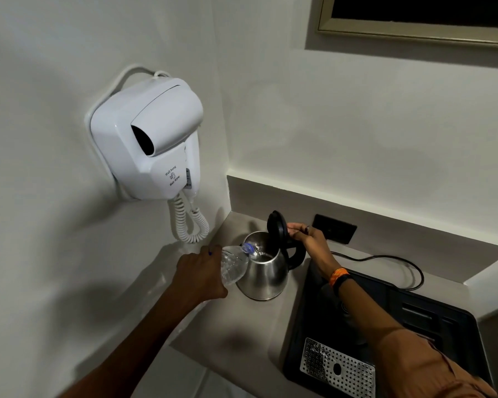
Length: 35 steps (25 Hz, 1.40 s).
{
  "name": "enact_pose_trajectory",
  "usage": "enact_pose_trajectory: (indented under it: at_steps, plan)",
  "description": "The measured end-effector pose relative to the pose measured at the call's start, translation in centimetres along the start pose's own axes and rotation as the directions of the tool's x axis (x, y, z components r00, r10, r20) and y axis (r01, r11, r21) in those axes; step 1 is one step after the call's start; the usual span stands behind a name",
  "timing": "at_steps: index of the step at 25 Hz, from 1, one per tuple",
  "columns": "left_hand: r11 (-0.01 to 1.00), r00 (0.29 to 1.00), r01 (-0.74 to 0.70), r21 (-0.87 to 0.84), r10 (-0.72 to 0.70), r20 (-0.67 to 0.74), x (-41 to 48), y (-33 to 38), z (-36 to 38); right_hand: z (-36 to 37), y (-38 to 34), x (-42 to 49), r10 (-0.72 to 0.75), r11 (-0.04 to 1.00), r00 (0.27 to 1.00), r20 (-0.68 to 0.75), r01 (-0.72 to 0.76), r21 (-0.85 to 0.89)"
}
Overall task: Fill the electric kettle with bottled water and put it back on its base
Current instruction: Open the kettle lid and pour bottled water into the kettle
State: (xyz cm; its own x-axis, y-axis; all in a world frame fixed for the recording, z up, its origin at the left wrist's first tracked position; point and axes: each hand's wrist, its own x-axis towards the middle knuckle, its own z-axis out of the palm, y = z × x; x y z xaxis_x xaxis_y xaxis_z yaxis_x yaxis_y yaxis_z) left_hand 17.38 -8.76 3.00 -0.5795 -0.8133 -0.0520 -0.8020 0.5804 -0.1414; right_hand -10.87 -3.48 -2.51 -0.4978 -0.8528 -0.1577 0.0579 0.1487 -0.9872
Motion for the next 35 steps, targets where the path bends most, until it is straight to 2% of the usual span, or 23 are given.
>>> enact_pose_trajectory:
  at_steps: [15, 35]
  plan:
    - [0.999, 1.0, 0.017, 0.034, -0.018, 0.011, -0.7, 0.0, -0.3, -0.2, -0.1, -0.3, 0.005, 1.0, 1.0, 0.02, -0.005, -0.006]
    - [0.999, 1.0, 0.023, -0.023, -0.023, -0.009, -1.2, 0.2, 0.6, -0.1, -0.3, -0.6, 0.004, 0.999, 1.0, 0.016, -0.003, -0.032]
